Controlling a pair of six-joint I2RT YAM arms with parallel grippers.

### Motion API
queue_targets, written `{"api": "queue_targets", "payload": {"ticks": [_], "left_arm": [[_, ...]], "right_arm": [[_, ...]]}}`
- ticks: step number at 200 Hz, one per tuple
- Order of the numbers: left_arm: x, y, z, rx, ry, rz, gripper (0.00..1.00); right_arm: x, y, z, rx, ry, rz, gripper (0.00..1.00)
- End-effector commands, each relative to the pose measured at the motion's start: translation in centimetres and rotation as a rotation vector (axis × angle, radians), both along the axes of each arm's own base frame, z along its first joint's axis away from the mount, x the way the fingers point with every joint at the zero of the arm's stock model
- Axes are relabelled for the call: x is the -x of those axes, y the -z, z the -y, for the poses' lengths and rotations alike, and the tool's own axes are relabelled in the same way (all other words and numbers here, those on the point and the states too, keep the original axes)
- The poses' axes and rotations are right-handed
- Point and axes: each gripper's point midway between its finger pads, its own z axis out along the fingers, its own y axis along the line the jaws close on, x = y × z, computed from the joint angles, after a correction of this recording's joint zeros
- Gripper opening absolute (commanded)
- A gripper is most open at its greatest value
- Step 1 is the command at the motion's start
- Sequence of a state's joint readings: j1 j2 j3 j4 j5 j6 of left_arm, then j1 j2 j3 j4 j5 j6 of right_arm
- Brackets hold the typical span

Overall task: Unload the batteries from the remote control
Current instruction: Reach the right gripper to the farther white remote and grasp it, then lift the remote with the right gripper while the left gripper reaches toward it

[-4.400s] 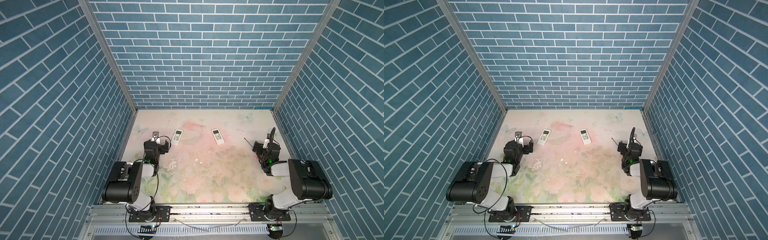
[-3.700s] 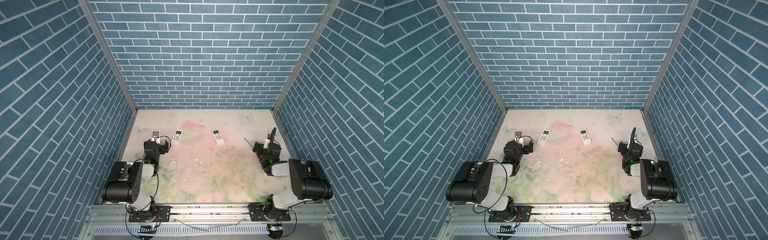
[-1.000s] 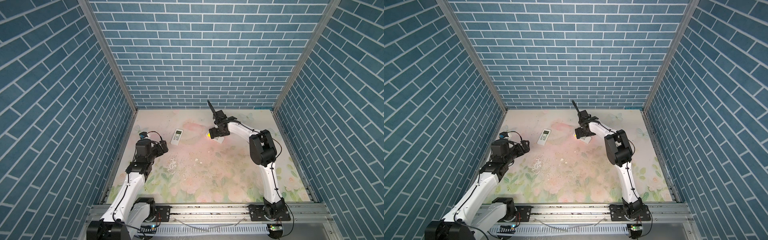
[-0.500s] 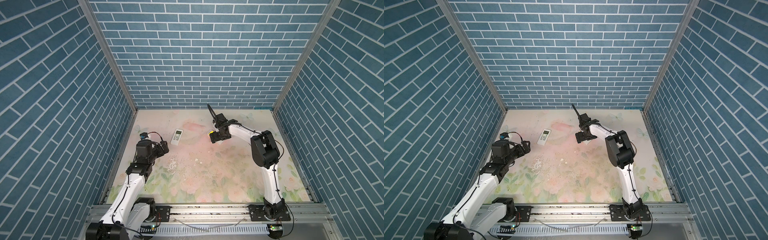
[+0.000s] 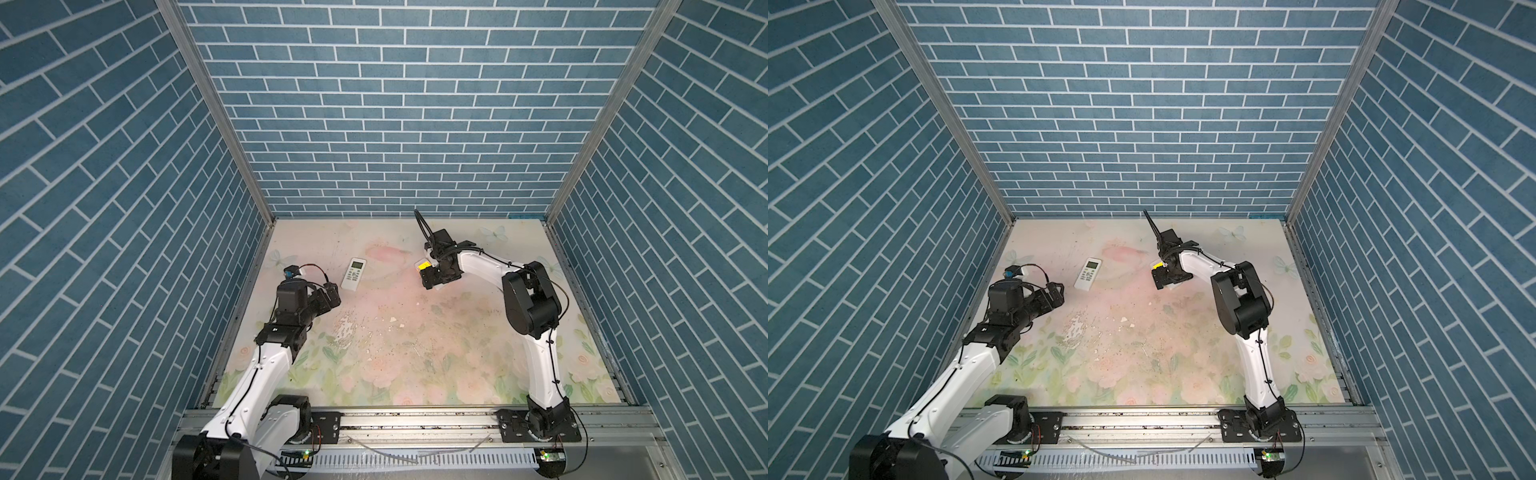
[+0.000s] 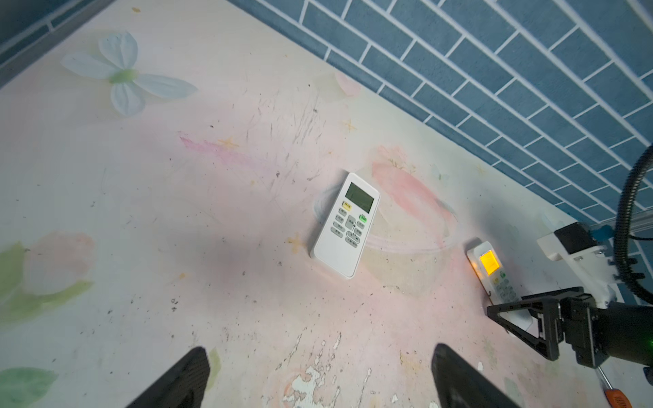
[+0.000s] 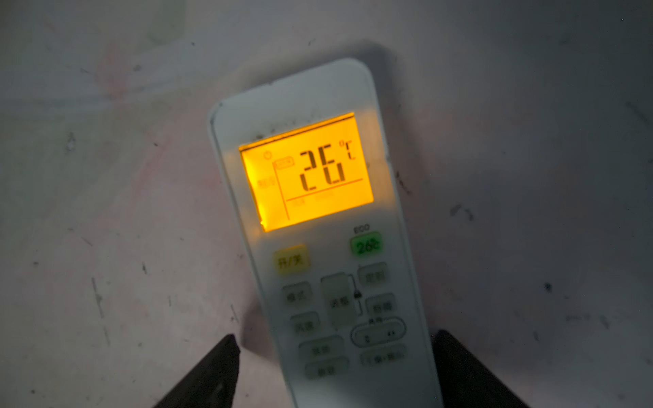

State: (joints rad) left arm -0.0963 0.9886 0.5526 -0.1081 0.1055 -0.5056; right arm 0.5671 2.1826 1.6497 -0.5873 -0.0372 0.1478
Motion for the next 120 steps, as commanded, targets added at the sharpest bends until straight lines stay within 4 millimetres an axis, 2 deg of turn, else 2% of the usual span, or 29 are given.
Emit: {"api": "queue_targets", "payload": {"ticks": [1, 47, 56, 60, 76, 104, 120], "left_arm": [[-0.9, -0.4, 1.7, 0.023, 0.052, -0.017, 1.00], [-2.4, -0.4, 5.9, 0.034, 0.157, -0.046, 1.00], [-2.4, 0.4, 6.6, 0.032, 0.177, -0.068, 1.00], [-2.9, -0.4, 7.1, 0.039, 0.186, -0.053, 1.00], [-3.4, -0.3, 8.6, 0.061, 0.227, -0.065, 1.00], [-4.3, 0.2, 11.2, 0.118, 0.296, -0.095, 1.00], [-4.7, 0.1, 13.3, 0.162, 0.355, -0.096, 1.00]], "right_arm": [[2.3, 0.6, 0.2, 0.011, -0.036, -0.055, 0.80], [3.2, 0.6, 0.6, 0.019, -0.037, -0.056, 0.56], [3.4, 0.6, 0.8, 0.024, -0.035, -0.056, 0.49], [3.4, 0.5, 0.8, 0.024, -0.036, -0.053, 0.47], [3.5, 0.1, 1.0, 0.028, -0.035, -0.043, 0.37], [3.8, -1.5, 1.1, 0.004, -0.036, -0.018, 0.28], [4.6, -2.9, 0.8, -0.031, -0.045, -0.003, 0.26]]}}
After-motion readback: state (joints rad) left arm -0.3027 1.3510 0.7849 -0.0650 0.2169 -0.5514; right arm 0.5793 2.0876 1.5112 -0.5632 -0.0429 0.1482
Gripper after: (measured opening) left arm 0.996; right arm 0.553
